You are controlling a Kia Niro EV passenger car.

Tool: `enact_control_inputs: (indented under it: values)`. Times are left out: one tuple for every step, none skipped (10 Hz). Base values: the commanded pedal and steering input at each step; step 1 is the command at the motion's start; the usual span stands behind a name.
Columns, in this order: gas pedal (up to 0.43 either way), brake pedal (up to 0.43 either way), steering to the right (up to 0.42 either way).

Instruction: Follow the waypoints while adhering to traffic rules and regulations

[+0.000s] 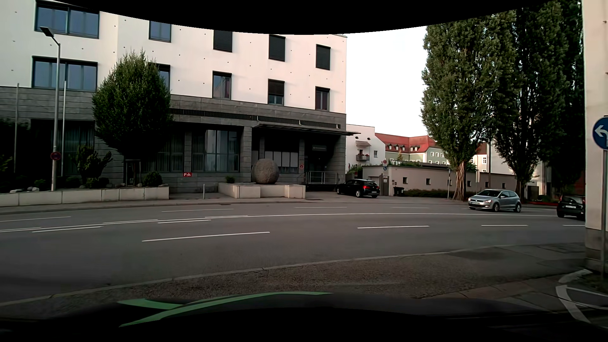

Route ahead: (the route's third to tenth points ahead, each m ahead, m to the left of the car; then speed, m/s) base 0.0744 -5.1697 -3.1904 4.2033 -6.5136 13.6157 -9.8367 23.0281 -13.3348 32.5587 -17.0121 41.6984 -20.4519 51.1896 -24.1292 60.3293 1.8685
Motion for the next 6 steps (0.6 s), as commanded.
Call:
enact_control_inputs:
  values:
    - [0.0, 0.207, -0.149]
    - [0.0, 0.207, -0.151]
    - [0.0, 0.207, -0.152]
    - [0.0, 0.213, -0.152]
    - [0.0, 0.226, -0.152]
    - [0.0, 0.226, -0.152]
